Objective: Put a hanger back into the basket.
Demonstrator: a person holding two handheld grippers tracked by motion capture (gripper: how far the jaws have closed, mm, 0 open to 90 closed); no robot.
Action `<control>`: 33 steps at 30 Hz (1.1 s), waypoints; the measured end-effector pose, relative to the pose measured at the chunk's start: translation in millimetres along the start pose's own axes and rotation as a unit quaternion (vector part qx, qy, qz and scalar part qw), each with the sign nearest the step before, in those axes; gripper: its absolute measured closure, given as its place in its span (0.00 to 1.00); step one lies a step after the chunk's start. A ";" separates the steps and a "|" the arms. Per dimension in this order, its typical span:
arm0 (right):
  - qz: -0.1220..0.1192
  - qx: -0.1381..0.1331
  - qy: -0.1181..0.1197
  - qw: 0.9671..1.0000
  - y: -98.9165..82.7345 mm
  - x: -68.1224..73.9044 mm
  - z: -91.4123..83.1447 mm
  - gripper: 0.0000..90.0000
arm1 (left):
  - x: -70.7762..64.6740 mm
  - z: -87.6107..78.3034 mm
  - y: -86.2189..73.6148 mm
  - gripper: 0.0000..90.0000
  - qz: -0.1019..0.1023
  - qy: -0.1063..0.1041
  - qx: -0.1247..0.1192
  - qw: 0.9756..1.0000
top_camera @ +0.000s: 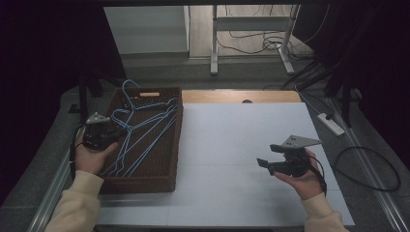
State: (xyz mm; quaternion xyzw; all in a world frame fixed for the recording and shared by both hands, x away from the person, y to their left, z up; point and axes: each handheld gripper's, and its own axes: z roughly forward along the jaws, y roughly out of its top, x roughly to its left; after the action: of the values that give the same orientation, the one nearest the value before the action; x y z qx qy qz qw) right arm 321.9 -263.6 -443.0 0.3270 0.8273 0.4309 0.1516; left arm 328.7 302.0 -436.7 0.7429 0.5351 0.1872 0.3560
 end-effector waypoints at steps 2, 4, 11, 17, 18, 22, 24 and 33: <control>-0.001 0.001 0.001 1.000 0.0 0.1 0.6 0.28 | -0.3 5.8 0.5 0.97 0.001 -0.002 0.017 1.000; -0.001 0.001 0.002 1.000 0.0 0.1 0.7 0.28 | 1.7 10.9 1.9 0.96 -0.008 -0.011 0.040 0.999; -0.001 0.006 0.001 1.000 -0.6 0.0 1.9 0.28 | 6.5 22.2 0.6 0.96 -0.028 -0.001 0.099 0.995; -0.002 0.008 0.003 1.000 -0.7 0.0 2.4 0.28 | 6.8 26.7 -0.4 0.94 -0.025 0.015 0.116 0.993; -0.002 0.009 0.003 1.000 -0.8 0.0 2.5 0.28 | 7.0 26.4 -0.1 0.94 -0.025 0.015 0.114 0.993; -0.003 0.013 0.003 1.000 -1.0 0.4 3.0 0.28 | 6.3 23.8 1.5 0.80 -0.021 0.024 0.103 0.994; -0.003 0.013 0.003 1.000 -1.1 0.3 2.8 0.28 | 4.2 19.5 4.4 0.68 -0.018 0.041 0.091 0.995; -0.001 0.013 0.005 1.000 -2.6 -0.7 3.7 0.27 | -12.3 -2.7 12.6 0.45 0.011 -0.003 0.017 1.000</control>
State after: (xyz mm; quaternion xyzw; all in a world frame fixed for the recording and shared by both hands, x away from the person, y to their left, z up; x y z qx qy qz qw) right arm 323.3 -262.9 -447.2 0.3255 0.8341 0.4216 0.1434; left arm 330.9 289.3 -424.4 0.7552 0.5288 0.1801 0.3430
